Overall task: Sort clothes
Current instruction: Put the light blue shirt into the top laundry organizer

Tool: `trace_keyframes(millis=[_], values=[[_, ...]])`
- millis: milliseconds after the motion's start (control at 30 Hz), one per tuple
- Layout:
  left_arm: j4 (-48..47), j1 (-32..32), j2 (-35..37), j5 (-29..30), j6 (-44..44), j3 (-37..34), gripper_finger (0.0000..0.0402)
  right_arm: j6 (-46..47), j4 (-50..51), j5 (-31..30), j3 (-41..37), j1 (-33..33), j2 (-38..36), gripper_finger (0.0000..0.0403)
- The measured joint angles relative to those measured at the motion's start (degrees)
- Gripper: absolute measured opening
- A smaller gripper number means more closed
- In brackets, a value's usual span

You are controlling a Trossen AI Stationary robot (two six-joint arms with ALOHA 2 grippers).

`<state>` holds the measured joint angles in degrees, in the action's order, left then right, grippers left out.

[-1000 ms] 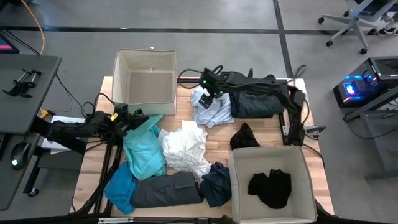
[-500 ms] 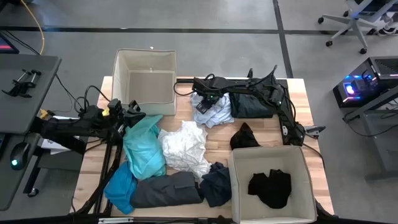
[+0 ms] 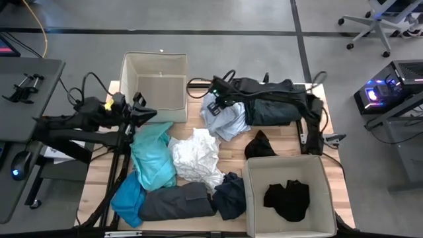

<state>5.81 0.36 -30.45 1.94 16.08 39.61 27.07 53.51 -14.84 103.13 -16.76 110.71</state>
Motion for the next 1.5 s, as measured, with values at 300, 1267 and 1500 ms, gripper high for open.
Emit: trace_keyframes(millis=[300,1267,1500], values=[[-4.0,1.4,-15.6,2.7,-9.2,18.6,0.0,-4.8,-12.2,1.6,0.0,3.3,-15.0,0.0025],[-14.9,18.1,-51.6,-10.7,-22.9,49.8,0.0387,-14.7,-25.5,28.1,20.7,2.5,-16.4,0.0024],[-9.5,16.1,-57.4,-23.0,-17.8,49.8,0.037,-14.7,-26.0,30.5,20.7,2.5,-14.8,0.0024]])
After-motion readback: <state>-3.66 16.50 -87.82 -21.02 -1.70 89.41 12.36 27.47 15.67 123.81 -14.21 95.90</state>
